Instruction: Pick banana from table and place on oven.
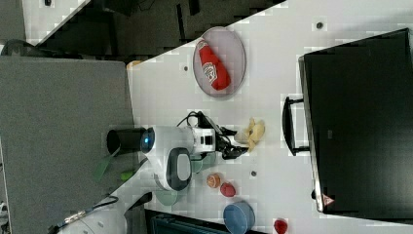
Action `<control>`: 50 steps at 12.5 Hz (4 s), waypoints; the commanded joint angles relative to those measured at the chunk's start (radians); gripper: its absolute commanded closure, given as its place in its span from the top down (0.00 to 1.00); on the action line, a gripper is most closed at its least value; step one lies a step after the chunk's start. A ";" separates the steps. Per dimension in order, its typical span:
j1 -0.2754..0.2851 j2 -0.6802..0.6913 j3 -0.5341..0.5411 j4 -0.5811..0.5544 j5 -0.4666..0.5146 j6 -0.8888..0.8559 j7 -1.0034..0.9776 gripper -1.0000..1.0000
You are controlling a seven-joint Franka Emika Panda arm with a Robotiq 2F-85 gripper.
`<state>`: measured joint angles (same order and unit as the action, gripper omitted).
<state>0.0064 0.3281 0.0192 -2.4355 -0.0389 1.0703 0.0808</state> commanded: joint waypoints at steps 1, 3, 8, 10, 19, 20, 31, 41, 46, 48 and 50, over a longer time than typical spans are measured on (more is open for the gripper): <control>-0.015 0.003 0.000 0.005 0.014 0.054 0.007 0.59; -0.015 0.008 0.002 0.004 0.014 0.053 0.007 0.36; -0.015 -0.023 0.005 0.010 0.014 0.048 0.007 0.21; -0.015 -0.127 0.008 0.013 0.014 0.008 0.007 0.21; -0.026 -0.545 -0.076 0.412 0.014 -0.833 0.000 0.21; -0.029 -0.532 -0.114 0.462 0.013 -0.867 -0.011 0.21; -0.050 -0.149 -0.603 0.681 0.005 -0.686 -0.823 0.21; -0.071 -0.052 -0.660 0.674 0.053 -0.642 -0.903 0.92; -0.012 -0.232 -0.607 0.715 0.000 -0.743 -0.892 1.00; 0.023 -0.318 -0.546 0.710 -0.021 -0.877 -0.755 1.00; 0.050 -0.385 -0.445 0.708 -0.024 -1.019 -0.515 1.00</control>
<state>-0.0079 -0.0478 -0.4749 -1.7441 -0.0763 0.0997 -0.6143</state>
